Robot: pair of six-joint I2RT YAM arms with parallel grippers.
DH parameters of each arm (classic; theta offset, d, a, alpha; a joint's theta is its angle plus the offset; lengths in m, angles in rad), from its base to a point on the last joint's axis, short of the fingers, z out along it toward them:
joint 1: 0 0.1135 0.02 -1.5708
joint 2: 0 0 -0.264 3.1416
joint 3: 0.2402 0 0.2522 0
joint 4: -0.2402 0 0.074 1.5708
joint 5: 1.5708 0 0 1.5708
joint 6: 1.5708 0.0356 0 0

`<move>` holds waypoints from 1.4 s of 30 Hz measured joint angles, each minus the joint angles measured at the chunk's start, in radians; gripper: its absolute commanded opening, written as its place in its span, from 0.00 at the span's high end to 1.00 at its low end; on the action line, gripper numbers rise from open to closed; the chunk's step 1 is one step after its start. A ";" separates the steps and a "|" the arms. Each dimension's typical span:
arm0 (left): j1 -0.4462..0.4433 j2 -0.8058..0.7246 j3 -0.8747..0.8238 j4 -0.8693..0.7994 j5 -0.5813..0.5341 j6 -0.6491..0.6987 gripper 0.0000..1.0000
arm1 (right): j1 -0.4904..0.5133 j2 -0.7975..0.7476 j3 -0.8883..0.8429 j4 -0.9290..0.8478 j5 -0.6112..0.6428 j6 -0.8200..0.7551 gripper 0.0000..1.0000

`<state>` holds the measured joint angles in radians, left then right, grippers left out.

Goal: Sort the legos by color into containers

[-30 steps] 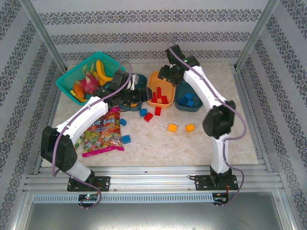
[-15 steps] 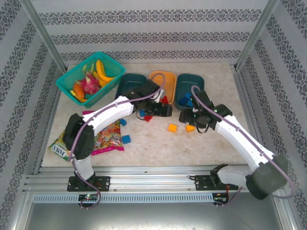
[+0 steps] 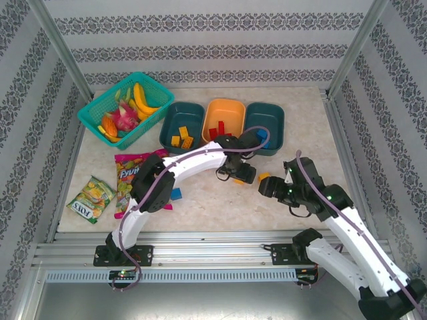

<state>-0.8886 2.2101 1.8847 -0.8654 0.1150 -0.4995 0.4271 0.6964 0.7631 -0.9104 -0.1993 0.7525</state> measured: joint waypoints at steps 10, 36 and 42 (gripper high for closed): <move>-0.013 0.127 0.099 -0.037 -0.100 0.018 0.37 | -0.013 -0.207 -0.011 -0.056 -0.027 0.023 0.24; 0.352 -0.150 0.132 -0.060 -0.081 -0.029 0.60 | -0.002 0.132 0.038 0.297 -0.141 0.013 0.24; 0.525 -0.045 0.222 -0.063 -0.043 -0.028 0.59 | 0.032 0.360 0.153 0.438 -0.143 0.008 0.23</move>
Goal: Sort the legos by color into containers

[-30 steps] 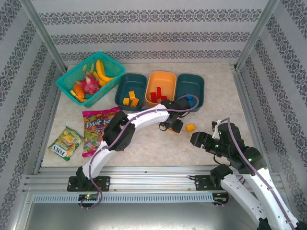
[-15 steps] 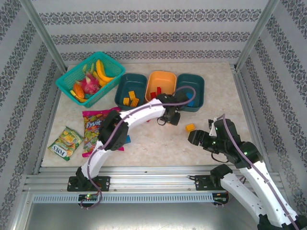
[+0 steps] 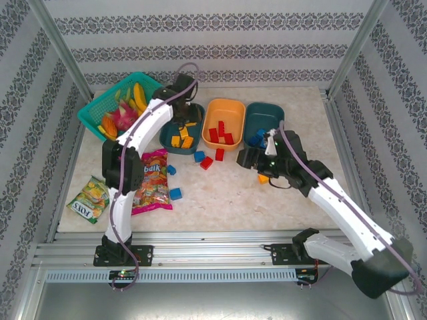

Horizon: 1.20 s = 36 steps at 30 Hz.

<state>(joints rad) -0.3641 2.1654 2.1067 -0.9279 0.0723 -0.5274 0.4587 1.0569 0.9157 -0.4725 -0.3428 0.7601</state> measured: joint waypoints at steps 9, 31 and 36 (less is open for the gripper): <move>0.093 0.277 0.207 0.007 0.122 -0.019 0.58 | 0.003 0.212 0.122 0.118 -0.002 -0.004 0.22; 0.098 0.323 0.224 -0.007 0.208 -0.076 0.33 | -0.010 0.320 0.183 0.130 -0.026 -0.022 0.22; 0.098 0.222 0.163 -0.013 0.183 -0.084 0.31 | 0.045 0.357 0.233 0.098 -0.004 -0.101 0.23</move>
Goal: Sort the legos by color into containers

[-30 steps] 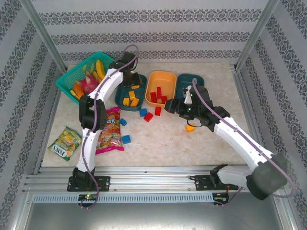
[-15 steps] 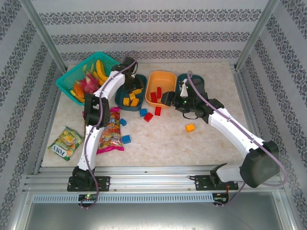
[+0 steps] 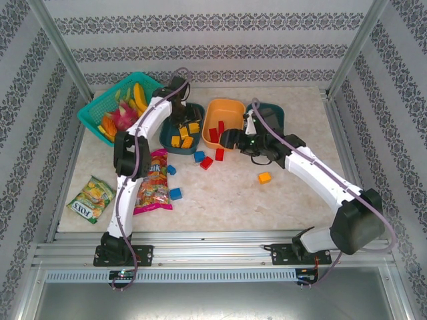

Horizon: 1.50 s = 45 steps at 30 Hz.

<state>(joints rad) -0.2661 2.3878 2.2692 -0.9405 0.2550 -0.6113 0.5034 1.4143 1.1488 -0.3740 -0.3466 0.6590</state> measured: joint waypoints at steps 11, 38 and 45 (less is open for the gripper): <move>0.000 -0.768 -0.672 0.082 -0.098 -0.075 0.29 | 0.351 0.267 0.169 -0.090 0.085 -0.201 0.18; 0.000 -1.699 -1.245 -0.156 -0.105 -0.142 0.27 | 0.535 0.760 0.537 -0.249 0.238 0.073 0.19; 0.000 -1.699 -1.245 -0.157 -0.098 -0.142 0.27 | 0.533 0.777 0.544 -0.278 0.238 0.092 0.28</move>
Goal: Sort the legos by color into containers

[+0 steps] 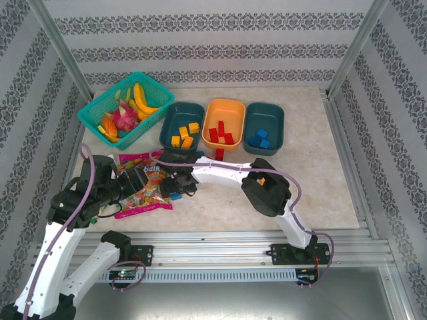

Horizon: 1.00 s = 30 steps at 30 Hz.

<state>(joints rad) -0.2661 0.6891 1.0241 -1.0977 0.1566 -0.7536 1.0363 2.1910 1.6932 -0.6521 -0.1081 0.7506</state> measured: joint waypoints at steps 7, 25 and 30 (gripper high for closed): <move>0.000 0.003 0.000 0.000 0.008 0.000 0.27 | -0.013 -0.006 -0.041 0.002 0.011 0.006 0.32; 0.000 0.072 -0.056 0.091 0.147 0.001 0.27 | -0.048 -0.064 -0.123 -0.026 0.046 -0.012 0.53; 0.000 0.102 -0.065 0.149 0.213 0.005 0.27 | -0.060 -0.115 -0.153 -0.068 0.081 -0.016 0.57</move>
<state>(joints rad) -0.2665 0.7914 0.9588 -0.9485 0.3698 -0.7490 0.9768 2.0758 1.5406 -0.7204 -0.0273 0.7345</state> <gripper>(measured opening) 0.730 0.456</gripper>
